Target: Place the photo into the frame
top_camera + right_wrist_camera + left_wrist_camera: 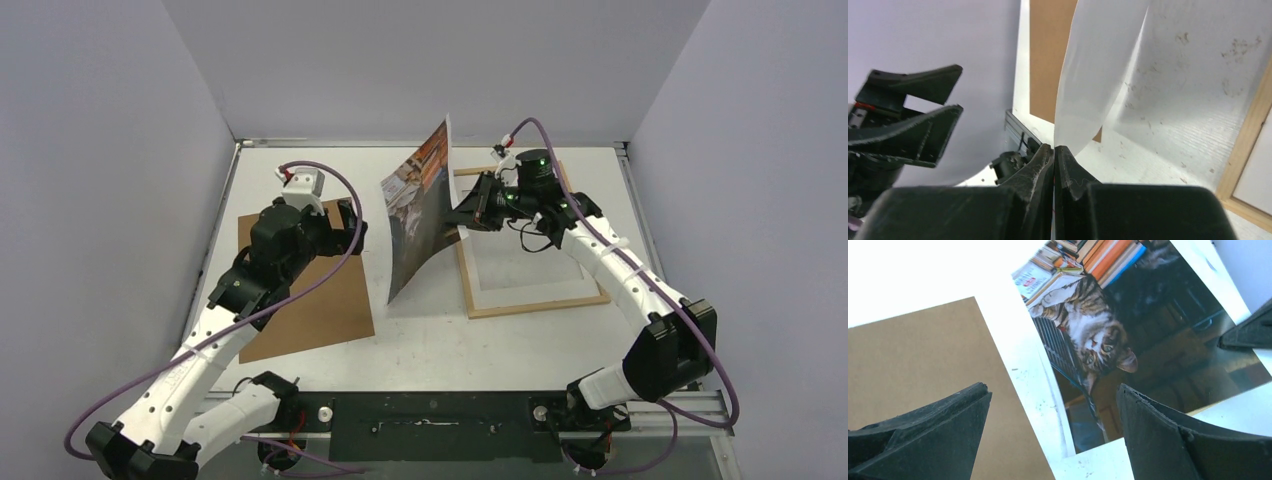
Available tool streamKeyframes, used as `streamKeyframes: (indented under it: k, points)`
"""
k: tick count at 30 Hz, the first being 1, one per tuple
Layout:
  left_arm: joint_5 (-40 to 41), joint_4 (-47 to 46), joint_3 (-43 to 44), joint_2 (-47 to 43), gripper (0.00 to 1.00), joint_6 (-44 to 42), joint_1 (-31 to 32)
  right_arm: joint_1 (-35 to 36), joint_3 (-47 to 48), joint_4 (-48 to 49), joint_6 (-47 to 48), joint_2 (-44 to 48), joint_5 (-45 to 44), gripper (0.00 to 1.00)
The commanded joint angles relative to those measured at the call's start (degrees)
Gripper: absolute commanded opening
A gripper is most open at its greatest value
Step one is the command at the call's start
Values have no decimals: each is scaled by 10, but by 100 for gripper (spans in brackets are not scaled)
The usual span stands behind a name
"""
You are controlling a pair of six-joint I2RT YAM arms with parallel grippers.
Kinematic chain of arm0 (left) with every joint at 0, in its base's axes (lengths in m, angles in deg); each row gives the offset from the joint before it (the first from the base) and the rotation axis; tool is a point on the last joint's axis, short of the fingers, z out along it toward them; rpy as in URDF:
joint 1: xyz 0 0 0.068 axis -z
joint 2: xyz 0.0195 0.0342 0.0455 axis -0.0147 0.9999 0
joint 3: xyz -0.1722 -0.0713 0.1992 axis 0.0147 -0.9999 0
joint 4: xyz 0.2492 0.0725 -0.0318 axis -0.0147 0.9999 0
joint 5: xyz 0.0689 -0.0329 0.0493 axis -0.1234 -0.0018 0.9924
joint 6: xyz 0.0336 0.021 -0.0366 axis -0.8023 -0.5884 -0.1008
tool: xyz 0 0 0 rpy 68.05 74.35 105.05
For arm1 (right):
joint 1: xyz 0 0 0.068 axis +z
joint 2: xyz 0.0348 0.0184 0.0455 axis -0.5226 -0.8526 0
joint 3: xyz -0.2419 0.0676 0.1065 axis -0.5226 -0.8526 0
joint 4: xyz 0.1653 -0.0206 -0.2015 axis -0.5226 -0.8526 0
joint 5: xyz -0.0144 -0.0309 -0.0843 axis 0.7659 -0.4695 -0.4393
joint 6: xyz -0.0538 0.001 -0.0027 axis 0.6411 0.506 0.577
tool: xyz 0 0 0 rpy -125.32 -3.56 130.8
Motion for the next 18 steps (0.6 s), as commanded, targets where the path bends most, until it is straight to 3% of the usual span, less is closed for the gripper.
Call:
streamKeyframes:
  k: [1,10,18]
  points:
    - [-43,-63,21,-1,97,-77,0,-22,41,31,-70,11,-3,0]
    - [-182,-148,44,32,95,-128,1,-88,71,44,-161,39,-16,0]
    - [-325,-282,45,67,94,-167,3,-133,73,64,-251,22,-31,0]
